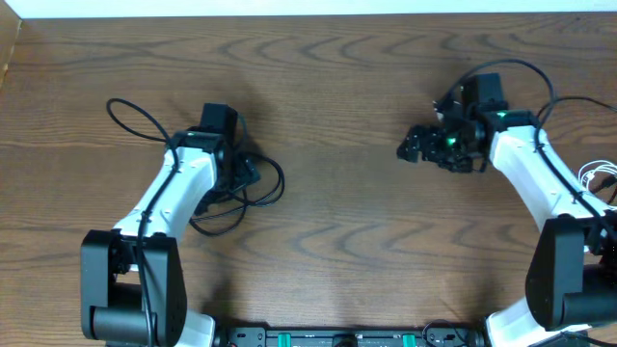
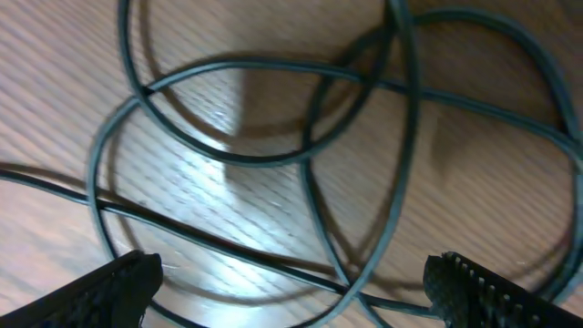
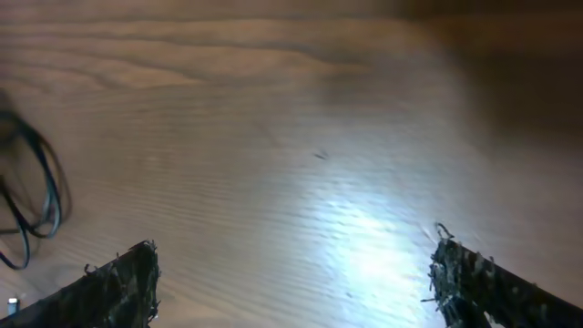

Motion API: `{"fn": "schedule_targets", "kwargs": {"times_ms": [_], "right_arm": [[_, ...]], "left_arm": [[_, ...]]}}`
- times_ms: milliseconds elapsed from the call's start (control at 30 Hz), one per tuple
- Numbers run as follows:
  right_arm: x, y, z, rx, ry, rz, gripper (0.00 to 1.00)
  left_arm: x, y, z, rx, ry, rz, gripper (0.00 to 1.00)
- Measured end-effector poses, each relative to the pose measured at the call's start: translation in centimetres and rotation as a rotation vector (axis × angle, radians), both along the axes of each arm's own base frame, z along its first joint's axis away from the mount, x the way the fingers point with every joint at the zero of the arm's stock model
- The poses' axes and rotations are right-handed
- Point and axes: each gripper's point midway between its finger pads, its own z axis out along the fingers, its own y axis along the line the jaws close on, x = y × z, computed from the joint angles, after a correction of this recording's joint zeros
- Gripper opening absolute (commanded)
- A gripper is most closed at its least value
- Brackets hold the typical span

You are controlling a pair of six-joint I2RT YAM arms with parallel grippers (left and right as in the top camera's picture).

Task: Untangle cables
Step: 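Move the right gripper back toward center, left gripper holding the bundle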

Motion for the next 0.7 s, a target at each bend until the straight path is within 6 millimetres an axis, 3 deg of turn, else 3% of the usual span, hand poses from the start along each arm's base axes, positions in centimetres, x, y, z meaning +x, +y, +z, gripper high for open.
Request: {"fn": "schedule_targets", "kwargs": {"times_ms": [133,200,400,433,467,500,567,633,700], "right_arm": [[1.1,1.0,0.5,0.008,-0.062,0.023,0.80],[1.3,1.2,0.6,0.010,-0.073,0.026,0.71],[0.6,1.4,0.3,0.002,-0.048,0.042,0.49],[0.4,1.6,0.3,0.001,-0.044,0.046,0.47],[0.4,1.6,0.2,0.000,-0.042,0.047,0.43],[0.3,1.6,0.1,-0.001,-0.043,0.052,0.42],[0.3,1.7,0.1,-0.002,-0.045,0.057,0.35],[0.4,1.7,0.1,-0.003,-0.050,0.059,0.29],[0.4,1.7,0.1,-0.002,-0.053,0.058,0.25]], "left_arm": [[0.8,-1.7,0.1,-0.011,-0.041,-0.031,0.98],[1.1,-2.8,0.2,-0.018,-0.060,-0.058,0.98],[1.2,-4.4,0.2,-0.023,-0.074,-0.107,0.98],[1.2,-4.4,0.2,-0.022,-0.074,-0.107,0.88],[1.2,-4.4,0.2,-0.022,-0.075,-0.103,0.67],[1.2,-4.4,0.2,-0.022,-0.075,-0.098,0.54],[1.3,-4.4,0.2,-0.023,-0.076,-0.099,0.33],[1.4,-4.5,0.3,-0.024,-0.082,-0.097,0.21],[1.5,-4.4,0.2,-0.025,-0.089,-0.092,0.20]]}}
